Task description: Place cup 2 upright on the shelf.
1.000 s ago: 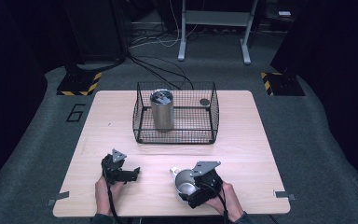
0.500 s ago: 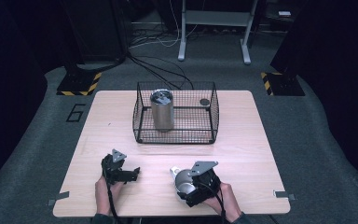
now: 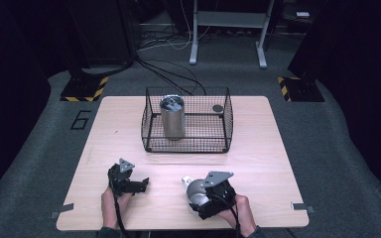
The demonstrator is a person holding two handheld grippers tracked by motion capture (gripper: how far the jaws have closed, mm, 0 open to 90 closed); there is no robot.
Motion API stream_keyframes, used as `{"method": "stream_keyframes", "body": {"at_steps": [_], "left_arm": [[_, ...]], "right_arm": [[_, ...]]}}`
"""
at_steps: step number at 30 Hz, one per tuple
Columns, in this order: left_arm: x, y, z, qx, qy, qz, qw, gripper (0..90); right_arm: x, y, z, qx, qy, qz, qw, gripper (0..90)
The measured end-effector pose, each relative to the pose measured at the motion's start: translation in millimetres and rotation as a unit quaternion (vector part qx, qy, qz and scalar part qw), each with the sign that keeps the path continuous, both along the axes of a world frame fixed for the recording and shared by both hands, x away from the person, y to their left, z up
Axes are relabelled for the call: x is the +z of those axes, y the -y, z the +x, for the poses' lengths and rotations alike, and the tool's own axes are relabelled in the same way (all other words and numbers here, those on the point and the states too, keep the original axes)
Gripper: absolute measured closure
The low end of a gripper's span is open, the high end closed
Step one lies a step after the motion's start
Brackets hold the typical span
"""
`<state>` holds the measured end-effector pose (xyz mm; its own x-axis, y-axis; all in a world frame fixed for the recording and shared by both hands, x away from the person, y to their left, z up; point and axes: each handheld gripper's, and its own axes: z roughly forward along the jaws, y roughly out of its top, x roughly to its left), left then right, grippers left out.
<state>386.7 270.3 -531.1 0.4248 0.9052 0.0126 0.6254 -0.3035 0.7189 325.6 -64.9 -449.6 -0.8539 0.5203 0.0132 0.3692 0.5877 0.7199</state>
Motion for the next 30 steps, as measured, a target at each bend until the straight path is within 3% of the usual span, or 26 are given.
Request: {"method": "stream_keyframes", "body": {"at_steps": [12,30], "left_arm": [[0.5,-0.2,-0.1,-0.001,-0.003,0.002,1.0000,0.3],[-0.4,0.7,0.0,0.004,0.002,-0.004,1.0000,0.3]], "right_arm": [[15.1,7.7,8.1,-0.007,0.019,0.005,0.9998,5.3],[37.8,22.9,28.1,-0.034,0.023,0.012,0.9991,5.4]]}}
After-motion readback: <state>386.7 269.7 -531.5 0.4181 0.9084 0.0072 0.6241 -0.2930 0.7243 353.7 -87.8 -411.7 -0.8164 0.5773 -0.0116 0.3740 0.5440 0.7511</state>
